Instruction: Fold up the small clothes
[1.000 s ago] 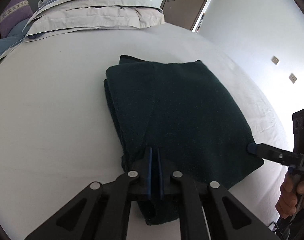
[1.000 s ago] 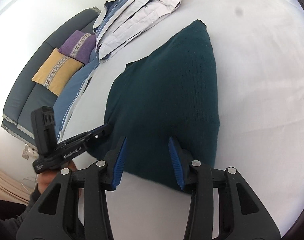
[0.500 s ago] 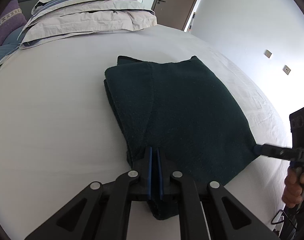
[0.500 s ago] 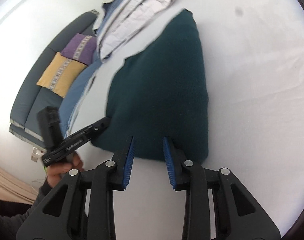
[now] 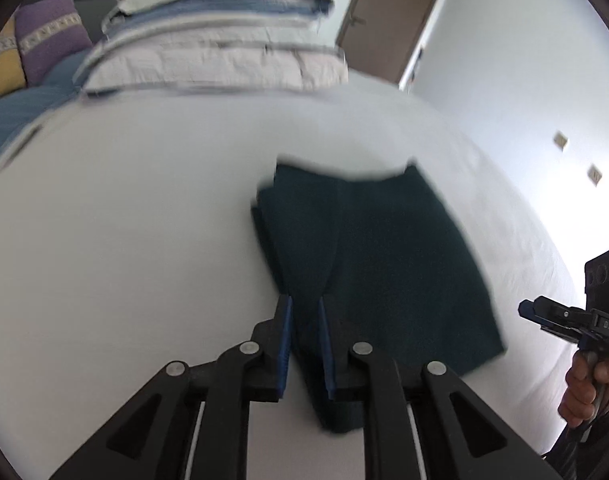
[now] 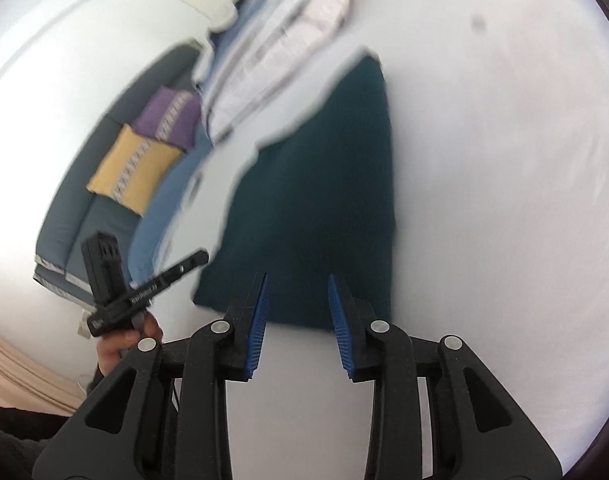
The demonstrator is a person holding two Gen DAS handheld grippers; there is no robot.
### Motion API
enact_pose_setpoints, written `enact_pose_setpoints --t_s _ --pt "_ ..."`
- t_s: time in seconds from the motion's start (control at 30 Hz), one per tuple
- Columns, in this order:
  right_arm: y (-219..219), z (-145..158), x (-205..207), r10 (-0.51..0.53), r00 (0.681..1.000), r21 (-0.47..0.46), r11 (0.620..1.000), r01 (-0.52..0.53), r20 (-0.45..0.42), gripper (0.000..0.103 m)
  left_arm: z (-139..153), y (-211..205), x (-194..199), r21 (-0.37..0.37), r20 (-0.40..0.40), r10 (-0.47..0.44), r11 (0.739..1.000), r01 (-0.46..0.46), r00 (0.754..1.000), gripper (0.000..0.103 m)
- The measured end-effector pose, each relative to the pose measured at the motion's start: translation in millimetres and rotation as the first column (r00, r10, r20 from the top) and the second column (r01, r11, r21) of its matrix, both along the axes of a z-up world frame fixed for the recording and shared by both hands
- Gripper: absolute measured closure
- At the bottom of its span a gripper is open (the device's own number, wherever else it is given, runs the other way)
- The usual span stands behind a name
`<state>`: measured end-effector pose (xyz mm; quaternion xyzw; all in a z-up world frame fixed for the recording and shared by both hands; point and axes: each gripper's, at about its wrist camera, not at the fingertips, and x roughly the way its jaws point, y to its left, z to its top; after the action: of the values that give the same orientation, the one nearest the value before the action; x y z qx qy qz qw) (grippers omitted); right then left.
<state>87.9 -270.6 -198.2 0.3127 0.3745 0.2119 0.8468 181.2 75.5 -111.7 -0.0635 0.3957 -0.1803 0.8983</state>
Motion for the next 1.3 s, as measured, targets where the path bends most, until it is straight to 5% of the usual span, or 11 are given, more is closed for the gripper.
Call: enact_pose_setpoints --t_s 0.2,0.43,0.6,0.77,0.87,0.9,0.97,1.1,1.17,1.23,1.3 --pt "7 24 88 0.029 1.0 0.048 0.998 -0.029 0.0 0.071 26 -55 41 0.096 0.062 -0.027 0.995 0.021 0.998 0.066" --pt "7 -20 186 -0.015 0.986 0.071 0.997 0.027 -0.166 0.071 -35 -82 112 0.171 -0.086 -0.014 0.985 0.028 0.996 0.066" --pt "-23 -48 210 -0.076 0.977 0.144 0.984 0.106 -0.201 0.072 -58 -58 119 0.023 -0.084 -0.039 0.999 0.041 0.996 0.064" --pt "-27 -37 202 -0.105 0.979 0.098 0.987 0.124 -0.174 0.071 -64 -45 123 -0.064 -0.095 -0.058 0.997 0.052 0.994 0.064" --pt "-22 -9 169 -0.066 0.996 0.186 0.98 0.077 -0.067 0.069 -61 -40 120 -0.104 -0.093 -0.053 0.994 0.043 0.994 0.064" --pt "-16 -2 154 -0.028 0.999 0.202 0.979 0.033 -0.031 0.065 -62 -37 119 -0.123 -0.097 -0.049 0.992 0.037 0.994 0.064" --pt "-5 -3 136 0.026 0.999 0.158 0.987 -0.021 -0.029 0.041 -63 -35 119 -0.145 -0.101 -0.044 0.989 0.029 0.994 0.065" --pt "0 -24 128 0.038 0.998 0.068 0.997 -0.034 -0.057 0.043 -53 -30 114 -0.171 -0.117 -0.026 0.985 0.005 0.993 0.065" --pt "-11 -11 125 -0.001 0.996 0.096 0.995 0.009 -0.092 0.041 -39 -17 101 -0.173 -0.099 0.012 0.984 -0.029 0.995 0.056" --pt "-20 1 116 -0.014 0.999 0.085 0.996 0.018 -0.052 0.038 -25 5 82 -0.213 -0.072 0.059 0.974 -0.073 0.996 0.034" --pt "-30 7 112 -0.027 0.999 0.046 0.999 0.029 -0.045 0.027 -25 20 76 -0.25 -0.099 0.066 0.964 -0.089 0.993 0.032"
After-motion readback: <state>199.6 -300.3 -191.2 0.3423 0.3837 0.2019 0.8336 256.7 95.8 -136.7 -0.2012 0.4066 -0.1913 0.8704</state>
